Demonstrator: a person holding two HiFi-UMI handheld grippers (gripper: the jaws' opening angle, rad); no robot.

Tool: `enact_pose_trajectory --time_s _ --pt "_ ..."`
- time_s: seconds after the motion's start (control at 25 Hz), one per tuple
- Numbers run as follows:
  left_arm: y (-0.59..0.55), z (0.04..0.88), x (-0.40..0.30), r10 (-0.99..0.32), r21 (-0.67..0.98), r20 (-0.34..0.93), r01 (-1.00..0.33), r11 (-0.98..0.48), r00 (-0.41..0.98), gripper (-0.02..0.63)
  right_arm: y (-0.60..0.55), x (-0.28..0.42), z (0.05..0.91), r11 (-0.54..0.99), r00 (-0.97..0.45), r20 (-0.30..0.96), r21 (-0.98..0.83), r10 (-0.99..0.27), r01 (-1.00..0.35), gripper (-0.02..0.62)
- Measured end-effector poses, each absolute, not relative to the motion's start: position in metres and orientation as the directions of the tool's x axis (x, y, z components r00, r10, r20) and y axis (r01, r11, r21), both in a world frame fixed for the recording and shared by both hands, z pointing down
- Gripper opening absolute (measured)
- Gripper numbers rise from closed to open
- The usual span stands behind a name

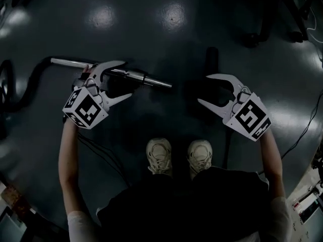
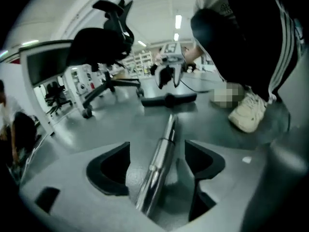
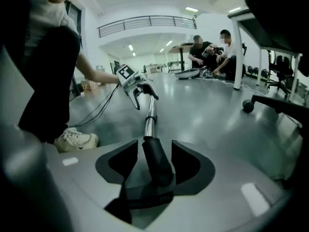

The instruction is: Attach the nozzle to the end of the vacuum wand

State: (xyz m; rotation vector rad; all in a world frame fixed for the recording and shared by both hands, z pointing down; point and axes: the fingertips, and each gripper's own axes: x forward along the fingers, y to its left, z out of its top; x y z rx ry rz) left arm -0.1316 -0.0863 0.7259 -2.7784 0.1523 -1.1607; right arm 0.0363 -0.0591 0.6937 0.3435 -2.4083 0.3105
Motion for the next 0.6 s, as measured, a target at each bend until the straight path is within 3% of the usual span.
enact_pose_trajectory --time_s 0.12,0.2,0.32,0.6 --pt "-0.085 0.759 -0.14 -0.088 -0.193 0.821 0.13 -0.973 0.564 0.343 -0.055 0.038 0.715 0.945 -0.688 0.709 -0.096 -0.155 -0.312 0.212" --pt "-0.09 0.769 -0.142 -0.085 -0.211 0.853 0.192 -0.958 0.516 0.256 -0.056 0.036 0.723 0.947 -0.675 0.722 -0.091 -0.151 -0.308 0.206" --pt "-0.085 0.787 -0.144 -0.037 -0.163 0.888 0.238 -0.958 0.458 0.181 -0.056 0.034 0.737 0.956 -0.646 0.754 -0.088 -0.12 -0.28 0.201" --pt "-0.087 0.801 -0.143 -0.023 -0.135 0.876 0.201 -0.97 0.481 0.204 -0.061 0.03 0.754 0.961 -0.632 0.765 -0.066 -0.124 -0.269 0.218"
